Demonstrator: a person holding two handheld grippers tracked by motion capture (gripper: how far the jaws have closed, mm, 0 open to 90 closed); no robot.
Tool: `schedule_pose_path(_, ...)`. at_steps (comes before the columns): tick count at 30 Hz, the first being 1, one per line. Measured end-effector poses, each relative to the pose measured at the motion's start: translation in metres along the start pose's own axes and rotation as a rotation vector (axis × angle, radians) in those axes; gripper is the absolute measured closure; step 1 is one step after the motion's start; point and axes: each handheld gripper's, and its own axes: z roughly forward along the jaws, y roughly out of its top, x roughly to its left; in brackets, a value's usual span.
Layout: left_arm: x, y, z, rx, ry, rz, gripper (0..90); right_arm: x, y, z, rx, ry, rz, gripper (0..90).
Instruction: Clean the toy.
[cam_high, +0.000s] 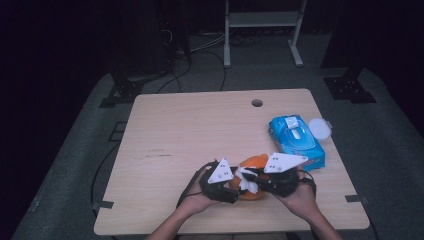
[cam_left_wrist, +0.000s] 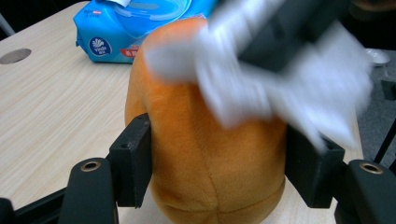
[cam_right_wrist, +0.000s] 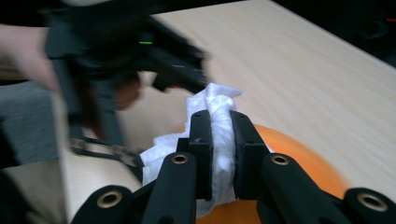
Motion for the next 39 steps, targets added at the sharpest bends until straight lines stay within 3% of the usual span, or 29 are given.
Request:
schedule_pose_path(4,0.005,-0.004,-0.001,-0.004,-0.01,-0.025,31.2,-0.031,-0.014,-0.016,0.005,-0.103,0.081,79.7)
schedule_pose_path(9,0.015,-0.009,-0.002,-0.007,-0.023,-0.071,28.0,-0.052,-0.037,-0.016,0.031,-0.096,0.172,79.4)
schedule_pose_path(11,0.019,-0.011,-0.004,0.002,-0.017,-0.087,26.5,-0.05,-0.037,-0.015,0.033,-0.071,0.172,79.7)
schedule_pose_path(14,0.028,-0.015,-0.011,0.012,0.003,-0.137,25.2,-0.04,-0.034,-0.01,0.048,-0.05,0.145,80.0)
schedule_pose_path(16,0.036,-0.02,-0.016,0.004,-0.005,-0.184,24.9,-0.037,-0.034,-0.008,0.052,-0.033,0.141,80.0)
schedule_pose_path(18,0.044,-0.025,-0.019,-0.016,-0.043,-0.241,20.6,-0.035,-0.034,-0.007,0.052,-0.018,0.147,80.0)
schedule_pose_path(21,0.046,-0.026,-0.016,-0.053,-0.121,-0.278,15.1,-0.032,-0.034,-0.004,0.054,0.008,0.146,80.0)
schedule_pose_path(25,0.041,-0.024,-0.007,-0.025,-0.121,-0.258,13.9,-0.025,-0.03,0.0,0.073,0.034,0.117,79.9)
schedule_pose_path(30,0.025,-0.016,-0.007,-0.025,-0.05,-0.108,28.3,-0.014,-0.019,0.0,0.051,0.025,0.067,80.0)
schedule_pose_path(34,0.016,-0.011,-0.007,-0.019,-0.047,-0.034,28.9,-0.02,-0.013,-0.008,0.023,-0.036,0.059,79.7)
schedule_pose_path(36,0.017,-0.011,-0.007,-0.031,-0.059,-0.045,24.8,-0.028,-0.017,-0.012,0.043,-0.078,0.061,79.7)
schedule_pose_path(37,0.019,-0.012,-0.007,-0.041,-0.064,-0.065,20.8,-0.032,-0.021,-0.013,0.052,-0.068,0.074,79.7)
schedule_pose_path(38,0.022,-0.012,-0.006,-0.048,-0.063,-0.101,16.0,-0.035,-0.025,-0.014,0.054,-0.055,0.097,79.7)
schedule_pose_path(39,0.027,-0.014,-0.003,-0.042,-0.066,-0.173,8.3,-0.036,-0.029,-0.014,0.055,-0.052,0.108,79.8)
